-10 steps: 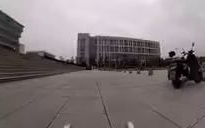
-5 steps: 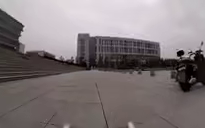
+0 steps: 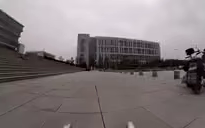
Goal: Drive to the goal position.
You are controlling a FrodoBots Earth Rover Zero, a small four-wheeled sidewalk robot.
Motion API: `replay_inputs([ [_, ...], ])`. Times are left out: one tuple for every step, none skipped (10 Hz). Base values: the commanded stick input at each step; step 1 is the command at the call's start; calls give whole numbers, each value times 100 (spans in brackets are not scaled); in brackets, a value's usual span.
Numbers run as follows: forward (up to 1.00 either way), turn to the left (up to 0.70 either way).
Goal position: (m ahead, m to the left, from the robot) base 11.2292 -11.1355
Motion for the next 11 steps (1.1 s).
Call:
replay_inputs([
  [70, 0],
  [70, 0],
  [70, 0],
  [70, 0],
  [70, 0],
  [70, 0],
  [70, 0],
  [70, 0],
  [70, 0],
  [70, 0],
  [70, 0],
])
